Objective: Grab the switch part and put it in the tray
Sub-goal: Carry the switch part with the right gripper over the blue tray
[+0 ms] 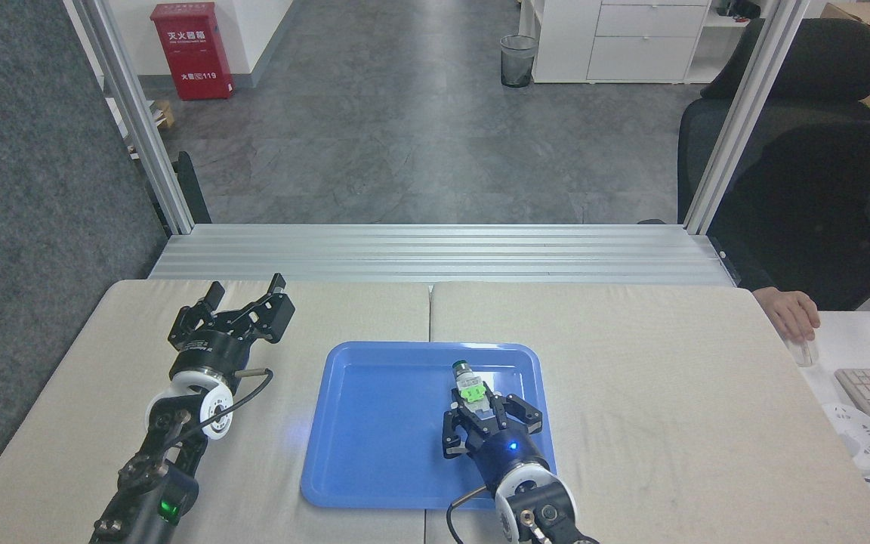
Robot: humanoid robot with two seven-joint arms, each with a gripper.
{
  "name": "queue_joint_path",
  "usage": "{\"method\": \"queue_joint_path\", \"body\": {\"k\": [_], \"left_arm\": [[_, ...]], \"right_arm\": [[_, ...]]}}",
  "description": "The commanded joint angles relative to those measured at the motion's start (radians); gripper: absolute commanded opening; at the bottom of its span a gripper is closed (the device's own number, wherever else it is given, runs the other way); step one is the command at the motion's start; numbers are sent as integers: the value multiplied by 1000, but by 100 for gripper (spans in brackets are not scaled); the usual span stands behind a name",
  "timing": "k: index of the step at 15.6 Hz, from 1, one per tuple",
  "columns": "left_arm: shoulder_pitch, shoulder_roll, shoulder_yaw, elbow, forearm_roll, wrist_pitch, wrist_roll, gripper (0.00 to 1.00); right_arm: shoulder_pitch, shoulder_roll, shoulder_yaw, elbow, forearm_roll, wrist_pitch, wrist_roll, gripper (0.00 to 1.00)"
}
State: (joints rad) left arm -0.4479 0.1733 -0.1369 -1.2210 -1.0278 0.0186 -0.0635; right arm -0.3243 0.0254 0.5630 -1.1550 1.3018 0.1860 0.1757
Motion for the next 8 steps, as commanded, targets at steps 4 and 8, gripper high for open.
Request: {"method": "queue_joint_path", "body": {"k": [4, 8], "left_arm": [[0, 0, 0, 0, 0, 0, 1, 100], [0, 0, 0, 0, 0, 0, 1, 100]], "right_arm": [[34, 71, 51, 51, 62, -14, 48, 97], [-83, 99, -130, 41, 18, -20, -117, 98]]}}
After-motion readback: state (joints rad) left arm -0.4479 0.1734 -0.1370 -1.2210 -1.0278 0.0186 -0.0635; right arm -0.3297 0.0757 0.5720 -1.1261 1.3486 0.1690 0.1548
